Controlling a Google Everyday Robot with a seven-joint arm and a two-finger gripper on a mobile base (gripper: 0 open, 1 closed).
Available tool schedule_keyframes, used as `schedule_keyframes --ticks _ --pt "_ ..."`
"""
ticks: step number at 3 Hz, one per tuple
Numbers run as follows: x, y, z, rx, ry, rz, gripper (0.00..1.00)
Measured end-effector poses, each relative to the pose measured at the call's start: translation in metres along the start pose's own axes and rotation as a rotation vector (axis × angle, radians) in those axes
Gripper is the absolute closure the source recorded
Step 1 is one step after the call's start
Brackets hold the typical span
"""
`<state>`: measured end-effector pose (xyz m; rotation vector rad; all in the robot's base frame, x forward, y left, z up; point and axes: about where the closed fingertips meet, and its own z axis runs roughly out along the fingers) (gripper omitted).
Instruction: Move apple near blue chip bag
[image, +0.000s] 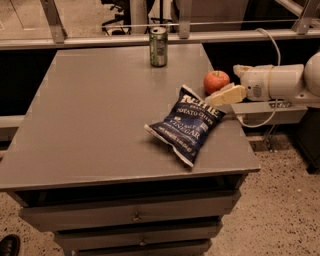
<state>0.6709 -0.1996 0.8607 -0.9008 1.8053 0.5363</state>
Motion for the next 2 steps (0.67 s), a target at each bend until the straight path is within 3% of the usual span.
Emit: schedule_keyframes --ticks 1,2 --pt "-0.020 0.008 -0.043 0.050 -0.027 -0.032 0.00" --pt "-0.033 0.014 -0.098 0.166 -0.037 -0.045 0.00"
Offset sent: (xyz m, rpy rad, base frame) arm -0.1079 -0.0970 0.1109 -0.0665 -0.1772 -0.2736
